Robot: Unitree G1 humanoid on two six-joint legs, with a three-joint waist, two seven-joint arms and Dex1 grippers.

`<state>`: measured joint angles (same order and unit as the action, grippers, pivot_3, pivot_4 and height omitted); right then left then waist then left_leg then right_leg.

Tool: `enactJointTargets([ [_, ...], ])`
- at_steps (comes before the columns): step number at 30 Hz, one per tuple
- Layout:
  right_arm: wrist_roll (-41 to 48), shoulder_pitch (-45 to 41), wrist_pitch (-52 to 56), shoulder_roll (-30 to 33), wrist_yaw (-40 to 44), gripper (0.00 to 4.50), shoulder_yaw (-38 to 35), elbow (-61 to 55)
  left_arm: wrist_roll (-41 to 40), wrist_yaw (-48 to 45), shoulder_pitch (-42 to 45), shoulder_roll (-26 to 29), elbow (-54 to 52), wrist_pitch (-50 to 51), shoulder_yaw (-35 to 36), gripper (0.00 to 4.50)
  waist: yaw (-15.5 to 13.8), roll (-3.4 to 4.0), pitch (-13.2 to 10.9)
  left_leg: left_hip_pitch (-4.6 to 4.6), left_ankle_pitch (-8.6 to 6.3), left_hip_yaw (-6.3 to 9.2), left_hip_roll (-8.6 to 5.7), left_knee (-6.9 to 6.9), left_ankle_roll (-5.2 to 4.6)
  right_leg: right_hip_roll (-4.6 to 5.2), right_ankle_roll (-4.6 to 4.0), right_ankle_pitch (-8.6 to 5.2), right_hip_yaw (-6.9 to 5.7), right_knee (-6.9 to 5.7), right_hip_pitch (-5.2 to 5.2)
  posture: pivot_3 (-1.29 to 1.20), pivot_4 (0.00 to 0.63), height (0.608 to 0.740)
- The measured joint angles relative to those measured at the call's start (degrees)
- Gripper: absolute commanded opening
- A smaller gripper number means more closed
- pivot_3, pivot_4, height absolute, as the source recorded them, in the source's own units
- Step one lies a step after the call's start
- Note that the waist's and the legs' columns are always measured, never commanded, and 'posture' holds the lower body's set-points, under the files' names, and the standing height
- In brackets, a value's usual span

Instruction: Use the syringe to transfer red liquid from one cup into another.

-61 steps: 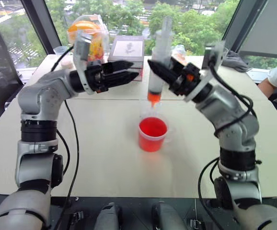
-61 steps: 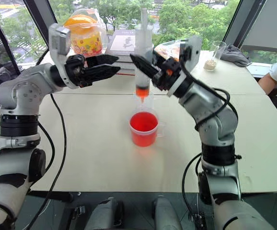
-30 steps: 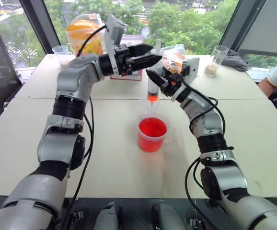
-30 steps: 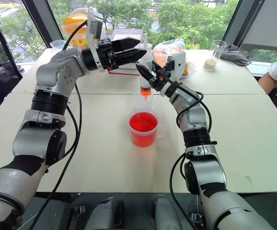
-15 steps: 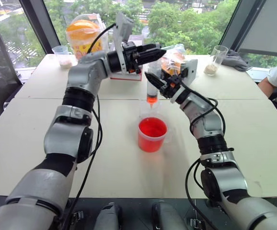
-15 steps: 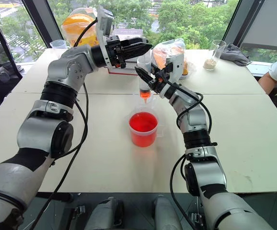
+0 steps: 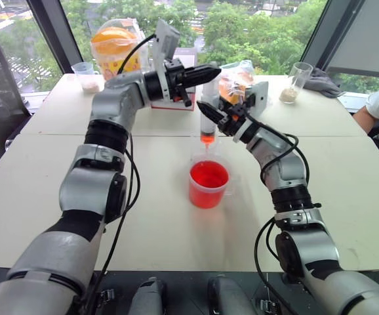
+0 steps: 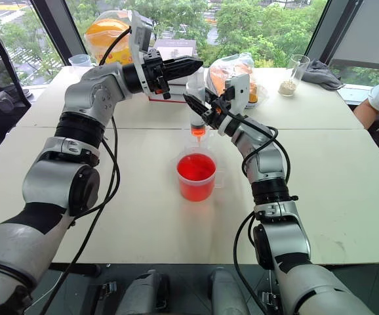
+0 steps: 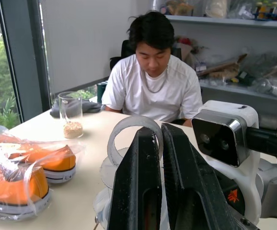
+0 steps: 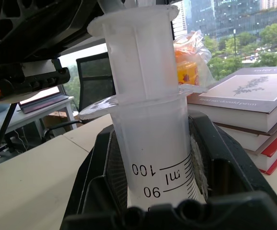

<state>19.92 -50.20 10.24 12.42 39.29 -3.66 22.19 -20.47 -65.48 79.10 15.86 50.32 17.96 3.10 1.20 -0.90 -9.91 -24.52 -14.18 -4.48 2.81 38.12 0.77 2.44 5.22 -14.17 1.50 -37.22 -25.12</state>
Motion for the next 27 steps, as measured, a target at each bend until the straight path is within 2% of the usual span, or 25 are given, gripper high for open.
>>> enactJointTargets([
  [27, 0.01, -1.57, 4.52, 0.42, 0.12, 1.4, 0.2, -0.78, 1.08, 2.62, -7.59, -0.87, -8.9, 0.3, -0.03, 0.02, -0.08, 0.0, 0.0, 0.0, 0.0, 0.0, 0.0, 0.0, 0.0, 0.01, 0.0, 0.0, 0.0, 0.0, 0.0, 0.0, 0.15, 0.74],
])
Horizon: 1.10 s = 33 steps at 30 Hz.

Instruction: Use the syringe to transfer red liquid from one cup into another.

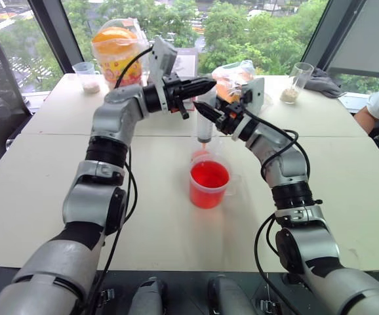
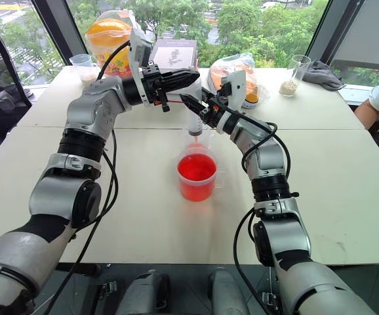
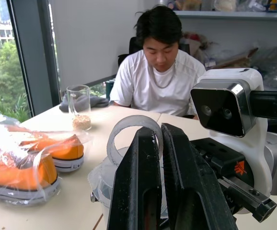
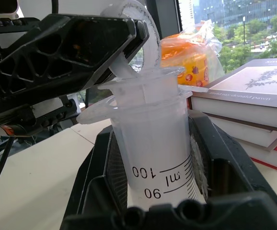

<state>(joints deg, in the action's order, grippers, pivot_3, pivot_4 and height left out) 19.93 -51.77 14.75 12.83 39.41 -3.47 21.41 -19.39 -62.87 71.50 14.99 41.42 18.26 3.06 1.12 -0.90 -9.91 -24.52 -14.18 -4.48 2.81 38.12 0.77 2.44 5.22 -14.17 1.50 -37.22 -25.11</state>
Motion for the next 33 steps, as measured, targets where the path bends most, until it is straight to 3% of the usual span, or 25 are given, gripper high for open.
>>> enactJointTargets([
  [8, 0.33, -0.01, 0.11, -0.04, 0.1, 1.4, 0.0, -0.04, -0.04, 0.38, 0.25, 0.34, -0.9, 1.64, 0.01, 0.02, 0.02, 0.0, 0.0, 0.0, 0.0, 0.0, 0.0, 0.0, 0.0, 0.0, 0.0, 0.0, 0.0, 0.0, 0.0, 0.0, 0.15, 0.74],
  [12, 0.8, -0.01, 0.11, -0.05, -0.44, 1.4, -0.56, -0.89, -0.72, 0.15, 0.65, 1.62, -1.58, 3.8, 0.19, 1.38, 0.06, 0.0, 0.0, 0.0, 0.0, 0.01, 0.0, 0.0, 0.0, 0.0, 0.0, 0.0, 0.0, -0.01, 0.0, 0.0, 0.15, 0.74],
  [18, 1.75, -0.79, -0.23, -0.33, -0.22, 1.4, -1.49, -2.86, -2.43, -0.46, -0.03, 3.6, -4.56, 8.66, 0.6, 4.47, 0.07, 0.0, 0.0, 0.0, 0.0, 0.01, 0.01, 0.0, 0.0, 0.0, 0.0, 0.0, 0.0, -0.01, -0.01, 0.0, 0.15, 0.74],
  [33, 4.12, -1.66, 2.78, -0.41, -1.05, 1.4, -2.63, -3.4, -8.65, 2.07, -13.34, 12.7, -24.26, 19.6, 3.32, 4.49, -0.08, 0.01, 0.0, 0.0, 0.01, 0.0, 0.01, 0.01, 0.02, 0.06, 0.0, 0.0, 0.0, -0.04, -0.01, 0.0, 0.15, 0.74],
])
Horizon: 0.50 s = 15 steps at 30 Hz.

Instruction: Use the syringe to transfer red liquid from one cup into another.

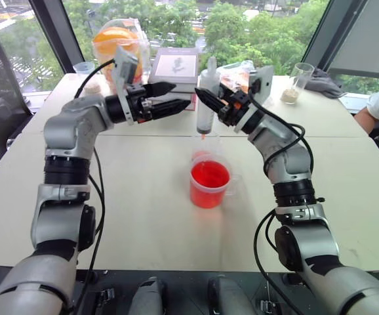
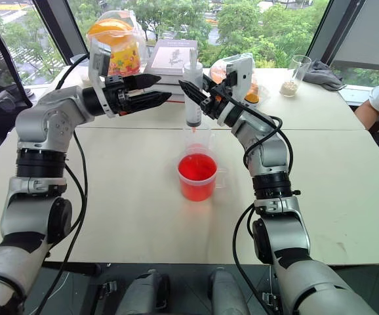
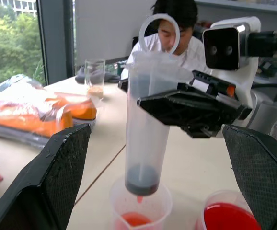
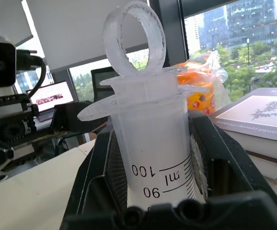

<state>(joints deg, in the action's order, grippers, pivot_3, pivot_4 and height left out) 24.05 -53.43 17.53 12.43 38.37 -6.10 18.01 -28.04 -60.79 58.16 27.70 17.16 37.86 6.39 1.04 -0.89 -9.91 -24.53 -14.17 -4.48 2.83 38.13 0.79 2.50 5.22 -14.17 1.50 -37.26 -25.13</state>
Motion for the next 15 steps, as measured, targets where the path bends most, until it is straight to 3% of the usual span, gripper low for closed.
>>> enactJointTargets([
  [4, 2.65, -5.01, 6.87, 2.45, -3.59, 1.4, -2.5, -0.64, -1.35, 2.09, -2.73, 1.25, -3.23, 1.75, 1.38, 4.49, 0.04, 0.0, 0.0, 0.01, 0.0, -0.01, 0.0, 0.0, 0.0, 0.02, 0.0, 0.0, 0.0, -0.01, -0.01, 0.0, 0.15, 0.74],
  [10, 3.02, -15.43, 22.94, 12.95, -12.31, 1.4, -5.75, 0.4, -2.62, 3.92, -8.67, 1.98, -7.07, 2.89, 1.7, 4.49, -0.16, 0.0, 0.0, 0.0, -0.01, -0.04, -0.02, -0.01, -0.01, 0.08, -0.02, -0.01, 0.0, 0.04, -0.01, 0.0, 0.15, 0.74],
  [15, -0.68, -18.49, 40.06, 22.82, -12.61, 1.4, -0.44, 6.0, -2.62, 4.7, -12.49, 2.0, -9.5, 2.44, 1.31, 4.49, -0.07, -0.01, 0.0, 0.01, -0.01, -0.07, -0.03, -0.03, -0.01, 0.08, -0.03, -0.01, 0.03, 0.06, -0.01, 0.0, 0.15, 0.74],
])
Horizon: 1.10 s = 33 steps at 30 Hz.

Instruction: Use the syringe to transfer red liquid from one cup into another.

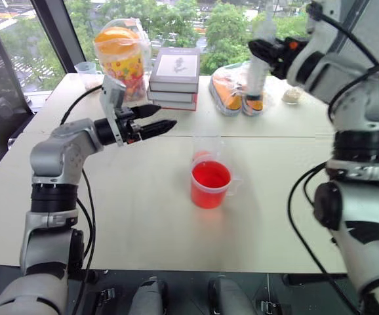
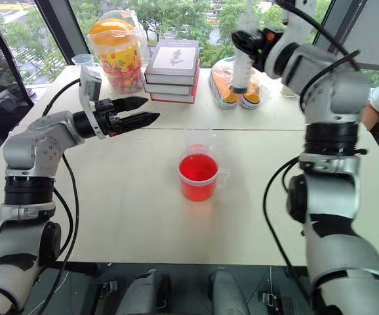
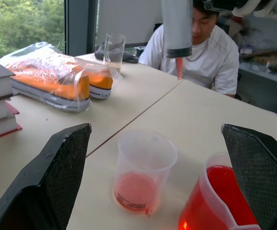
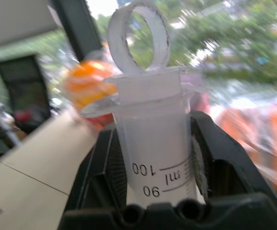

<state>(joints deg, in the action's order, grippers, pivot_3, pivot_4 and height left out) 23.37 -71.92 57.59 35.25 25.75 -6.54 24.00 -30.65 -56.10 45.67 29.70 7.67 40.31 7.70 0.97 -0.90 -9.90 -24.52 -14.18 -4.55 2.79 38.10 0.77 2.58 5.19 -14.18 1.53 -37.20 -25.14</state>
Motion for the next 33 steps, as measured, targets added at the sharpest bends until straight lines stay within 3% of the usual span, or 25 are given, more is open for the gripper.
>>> enactJointTargets([
  [3, -2.08, 0.08, 9.34, 4.51, 3.99, 1.4, 6.46, 5.05, -0.03, 0.3, -2.19, -0.64, -1.53, -0.45, -0.42, 4.49, 0.1, 0.0, 0.0, -0.03, 0.0, -0.02, 0.0, -0.02, 0.0, 0.0, -0.01, 0.0, 0.01, 0.0, -0.06, 0.0, 0.15, 0.74],
  [6, -4.06, 1.46, 11.91, 7.57, 8.9, 1.4, 11.58, 8.64, -0.06, 1.19, -3.11, -1.17, -3.24, -0.55, -0.84, 4.49, 0.08, 0.0, 0.0, -0.04, 0.0, -0.02, 0.0, -0.07, -0.01, -0.03, 0.0, 0.0, 0.02, 0.03, -0.07, 0.0, 0.15, 0.74],
  [17, -13.77, 8.73, 8.19, 9.91, 19.12, 1.4, 23.0, 23.2, -1.27, 1.72, -7.75, -1.16, -8.99, -0.7, -2.42, 4.49, 0.21, 0.03, -0.02, -0.03, 0.0, -0.04, 0.0, -0.08, -0.01, -0.06, 0.01, 0.01, 0.04, 0.04, -0.08, 0.0, 0.15, 0.74],
  [23, -15.87, 8.48, 5.31, 8.14, 19.7, 4.38, 21.99, 26.97, -2.48, 1.74, -8.46, -0.4, -10.73, -0.06, -2.4, 4.5, 0.11, 0.01, -0.01, 0.0, 0.0, -0.02, -0.01, -0.04, 0.0, -0.05, 0.02, 0.01, 0.04, 0.05, -0.02, 0.0, 0.15, 0.74],
  [28, -16.36, 8.44, 5.09, 8.57, 20.97, 4.45, 21.02, 26.37, -4.05, 1.16, -9.84, 1.29, -12.14, 1.88, -2.39, 4.5, 0.1, 0.02, -0.01, -0.02, 0.0, -0.03, -0.01, -0.04, 0.0, -0.05, 0.01, 0.01, 0.04, 0.05, -0.04, 0.0, 0.15, 0.74],
  [31, -15.94, 9.25, 5.53, 11.83, 23.56, 4.45, 20.03, 18.69, -5.66, 0.84, -10.08, 2.34, -13.71, 3.11, -2.36, 4.5, 0.01, 0.05, -0.03, -0.04, -0.01, -0.01, 0.0, -0.06, 0.0, -0.06, 0.02, 0.01, 0.03, 0.06, -0.07, 0.0, 0.15, 0.74],
  [33, -13.93, 13.11, 7.32, 16.66, 26.13, 4.45, 18.12, 6.87, -6.44, 0.59, -10.73, 3.54, -14.54, 3.43, -2.21, 4.5, -0.37, 0.04, -0.03, -0.06, -0.01, 0.04, 0.0, -0.11, 0.0, -0.05, 0.05, -0.03, 0.0, 0.08, -0.07, 0.0, 0.15, 0.74],
])
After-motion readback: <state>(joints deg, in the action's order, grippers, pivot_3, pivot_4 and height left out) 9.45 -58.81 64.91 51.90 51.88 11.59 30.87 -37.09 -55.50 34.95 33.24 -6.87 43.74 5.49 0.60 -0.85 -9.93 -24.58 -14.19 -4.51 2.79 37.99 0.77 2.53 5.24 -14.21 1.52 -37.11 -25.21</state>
